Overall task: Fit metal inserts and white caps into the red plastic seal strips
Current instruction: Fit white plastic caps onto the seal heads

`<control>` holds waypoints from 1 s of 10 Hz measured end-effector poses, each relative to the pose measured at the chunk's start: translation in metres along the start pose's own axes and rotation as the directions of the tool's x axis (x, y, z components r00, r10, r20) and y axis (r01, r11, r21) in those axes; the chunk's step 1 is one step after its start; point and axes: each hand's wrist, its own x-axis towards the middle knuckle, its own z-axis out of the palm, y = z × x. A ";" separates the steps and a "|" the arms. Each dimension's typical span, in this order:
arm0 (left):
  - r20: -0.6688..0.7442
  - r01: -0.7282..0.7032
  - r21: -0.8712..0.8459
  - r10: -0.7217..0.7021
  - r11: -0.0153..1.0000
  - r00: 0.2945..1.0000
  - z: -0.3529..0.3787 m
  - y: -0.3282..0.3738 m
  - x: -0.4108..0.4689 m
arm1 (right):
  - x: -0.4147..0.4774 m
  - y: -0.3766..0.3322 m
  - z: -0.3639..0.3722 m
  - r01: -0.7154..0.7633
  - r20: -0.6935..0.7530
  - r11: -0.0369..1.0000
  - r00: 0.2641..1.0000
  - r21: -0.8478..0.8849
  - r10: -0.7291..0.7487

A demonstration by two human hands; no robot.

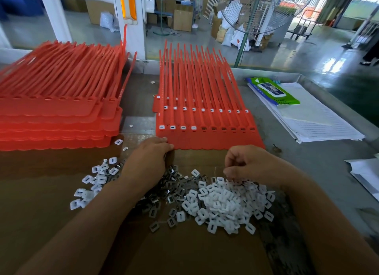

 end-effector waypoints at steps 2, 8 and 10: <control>0.001 -0.003 0.007 0.003 1.000 1.000 0.000 0.000 0.000 | -0.002 -0.001 0.002 0.031 -0.117 0.998 0.993 0.048 -0.025; -0.007 -0.013 -0.001 0.013 1.000 1.000 0.002 -0.003 0.000 | 0.017 -0.003 0.000 0.076 -0.277 0.997 0.958 -0.013 -0.077; -0.016 -0.021 0.003 0.021 1.000 1.000 0.001 -0.003 -0.001 | 0.047 -0.002 -0.004 0.064 -0.429 0.998 0.902 0.018 -0.050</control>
